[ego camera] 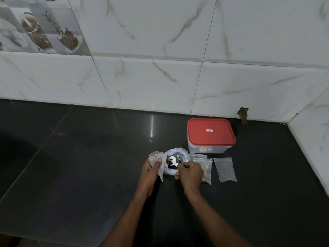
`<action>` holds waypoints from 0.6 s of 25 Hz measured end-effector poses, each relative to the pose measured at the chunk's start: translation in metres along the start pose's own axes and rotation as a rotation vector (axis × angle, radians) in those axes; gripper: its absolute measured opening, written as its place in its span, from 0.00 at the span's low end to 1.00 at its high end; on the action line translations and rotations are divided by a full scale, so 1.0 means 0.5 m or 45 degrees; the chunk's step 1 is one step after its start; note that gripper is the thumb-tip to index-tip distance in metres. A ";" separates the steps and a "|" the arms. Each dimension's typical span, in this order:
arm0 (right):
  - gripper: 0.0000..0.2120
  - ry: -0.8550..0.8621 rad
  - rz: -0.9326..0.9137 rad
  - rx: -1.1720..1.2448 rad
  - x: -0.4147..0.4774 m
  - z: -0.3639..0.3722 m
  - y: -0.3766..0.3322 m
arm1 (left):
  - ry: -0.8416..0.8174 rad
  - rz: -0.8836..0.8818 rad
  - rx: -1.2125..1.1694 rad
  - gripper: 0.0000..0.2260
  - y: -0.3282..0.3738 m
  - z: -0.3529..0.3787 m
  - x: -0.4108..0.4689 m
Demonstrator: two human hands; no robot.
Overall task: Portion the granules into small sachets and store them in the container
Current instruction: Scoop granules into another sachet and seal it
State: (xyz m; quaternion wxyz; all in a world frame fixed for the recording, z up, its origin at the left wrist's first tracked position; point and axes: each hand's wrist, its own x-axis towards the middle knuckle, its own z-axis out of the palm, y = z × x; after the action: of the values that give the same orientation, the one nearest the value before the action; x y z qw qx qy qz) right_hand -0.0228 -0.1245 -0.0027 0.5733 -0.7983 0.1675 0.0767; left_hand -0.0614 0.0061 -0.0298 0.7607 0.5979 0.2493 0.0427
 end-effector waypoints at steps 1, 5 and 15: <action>0.06 -0.005 0.045 0.044 0.000 -0.002 0.000 | -0.014 -0.002 -0.003 0.11 -0.002 0.000 0.000; 0.07 0.024 0.006 -0.019 -0.003 -0.015 0.002 | -0.001 -0.002 -0.005 0.10 -0.004 0.000 -0.002; 0.07 0.053 -0.301 0.166 -0.042 -0.093 -0.064 | 0.075 0.181 0.488 0.13 0.001 -0.002 -0.004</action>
State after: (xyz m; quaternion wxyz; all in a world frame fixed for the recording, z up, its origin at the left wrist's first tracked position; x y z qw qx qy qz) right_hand -0.0340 -0.1552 0.0477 0.6254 -0.7750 0.0887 -0.0190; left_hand -0.0634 0.0066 -0.0287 0.6203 0.7464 0.2322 0.0656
